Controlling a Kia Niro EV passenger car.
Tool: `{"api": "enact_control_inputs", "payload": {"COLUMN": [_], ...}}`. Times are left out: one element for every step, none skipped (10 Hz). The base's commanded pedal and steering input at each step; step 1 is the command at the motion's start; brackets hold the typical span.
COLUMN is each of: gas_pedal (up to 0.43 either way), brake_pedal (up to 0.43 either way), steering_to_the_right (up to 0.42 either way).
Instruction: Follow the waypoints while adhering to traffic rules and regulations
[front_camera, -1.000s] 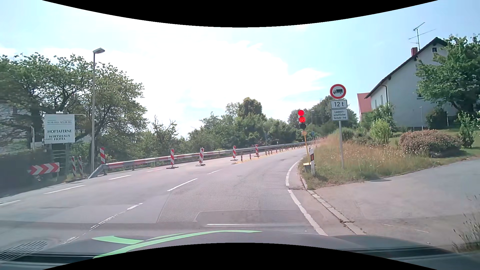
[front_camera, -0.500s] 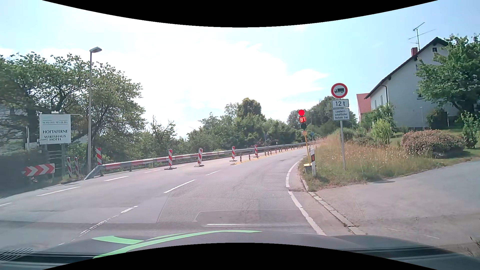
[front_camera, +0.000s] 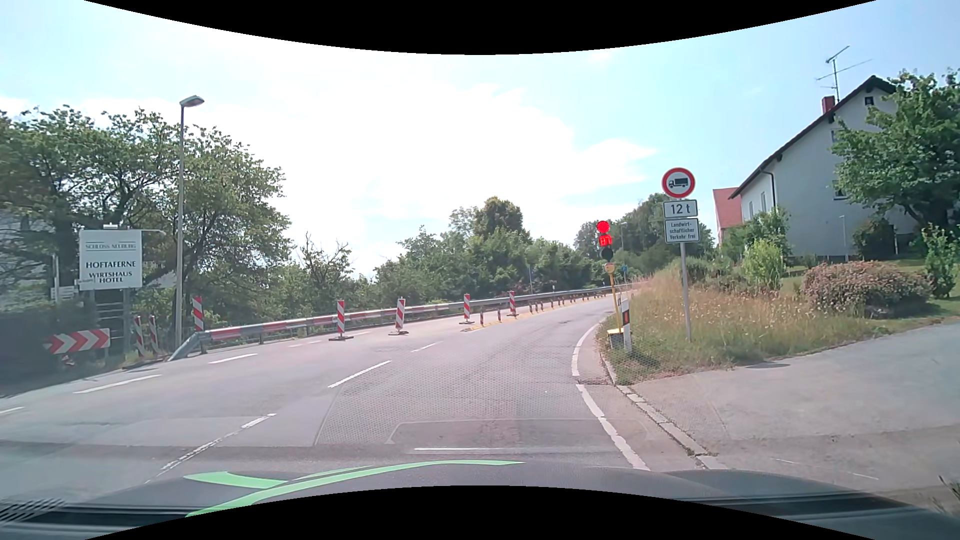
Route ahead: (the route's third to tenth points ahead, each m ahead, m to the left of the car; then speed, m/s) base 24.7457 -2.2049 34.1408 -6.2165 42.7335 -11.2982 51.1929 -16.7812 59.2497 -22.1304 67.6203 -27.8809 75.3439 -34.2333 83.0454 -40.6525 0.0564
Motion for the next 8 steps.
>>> {"api": "enact_control_inputs", "payload": {"gas_pedal": [0.000,0.000,0.000,0.000,0.000,0.000,0.000,0.000], "brake_pedal": [0.293,0.287,0.293,0.287,0.293,0.287,0.287,0.287], "steering_to_the_right": [0.072,0.072,0.072,0.072,0.072,0.072,0.072,0.072]}}
